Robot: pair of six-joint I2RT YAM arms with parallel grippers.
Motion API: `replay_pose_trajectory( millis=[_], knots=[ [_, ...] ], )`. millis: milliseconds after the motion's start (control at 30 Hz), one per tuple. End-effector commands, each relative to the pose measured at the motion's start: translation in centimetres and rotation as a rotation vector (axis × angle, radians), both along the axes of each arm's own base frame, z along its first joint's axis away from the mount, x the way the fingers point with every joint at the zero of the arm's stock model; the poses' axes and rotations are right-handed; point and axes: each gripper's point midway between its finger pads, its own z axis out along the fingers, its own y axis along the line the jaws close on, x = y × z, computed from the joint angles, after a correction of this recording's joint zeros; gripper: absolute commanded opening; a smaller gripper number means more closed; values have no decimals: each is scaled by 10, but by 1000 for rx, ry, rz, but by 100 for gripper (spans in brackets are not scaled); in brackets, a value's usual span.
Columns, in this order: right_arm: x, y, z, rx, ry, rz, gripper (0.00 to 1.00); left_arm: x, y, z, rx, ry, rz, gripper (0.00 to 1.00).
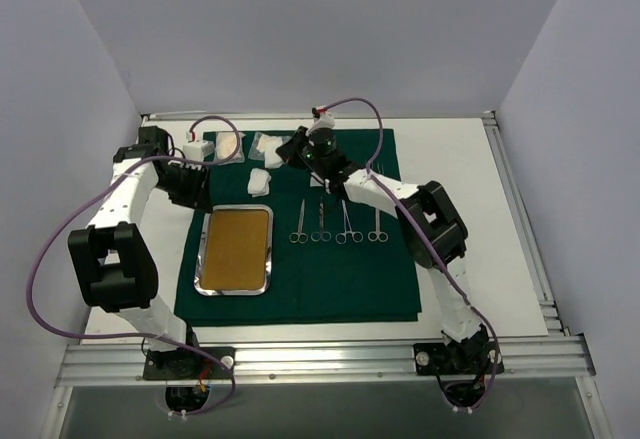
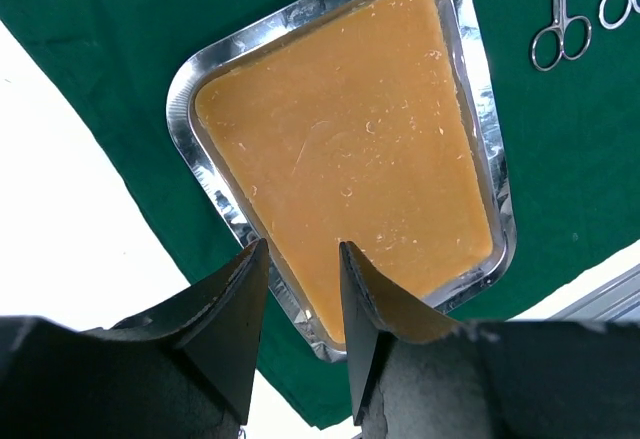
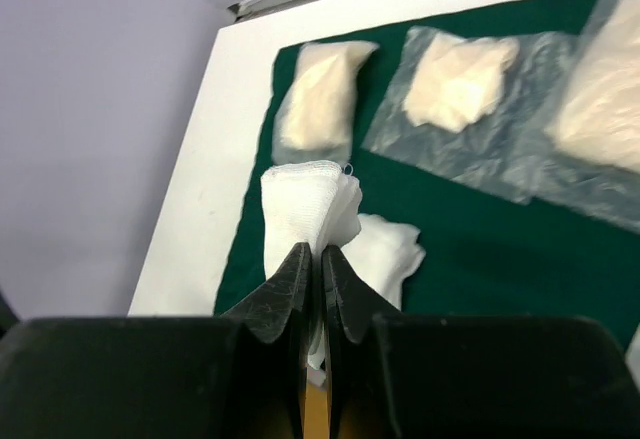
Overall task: Open and lay out the surgical kit
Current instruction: Place the medical item in the surgical kit, then reset both arms
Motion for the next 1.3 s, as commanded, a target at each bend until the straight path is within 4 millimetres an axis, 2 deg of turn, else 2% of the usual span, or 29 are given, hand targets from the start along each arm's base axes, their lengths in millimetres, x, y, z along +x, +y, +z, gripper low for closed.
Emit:
replay_pose_trajectory(
  millis=[0,133,167,267,467,633,800,933,1100,1167,1200,1267],
  knots=[
    [11,4,-5,-17,-18,-5,0,-3,0,-2,-5,12,-12,44],
    [22,-5,-38,-29,57,-12,0,-3,4,-6,7,17,-4,44],
    [22,-7,-52,-42,86,-14,0,-3,4,-7,7,17,-2,44],
    [23,-12,-74,-56,138,-29,0,-3,6,-10,14,22,0,44],
    [27,-17,-102,-62,198,-51,0,-1,6,-11,5,33,7,44],
    [28,-27,-117,-79,227,-93,0,-2,6,-9,8,27,7,44],
    [29,-31,-116,-100,227,-102,0,-2,7,-7,12,25,6,44],
    [26,-26,-114,-125,232,-63,35,-2,6,-6,11,23,5,44],
    [24,-39,-101,-164,211,-102,43,-4,4,0,2,13,2,44],
    [23,-40,-85,-172,188,-110,47,-4,4,2,2,8,2,44],
    [22,-44,-85,-202,183,-122,49,-4,4,4,3,4,2,44],
    [19,-44,-62,-212,149,-124,53,-5,5,6,5,-1,3,44]
  ],
)
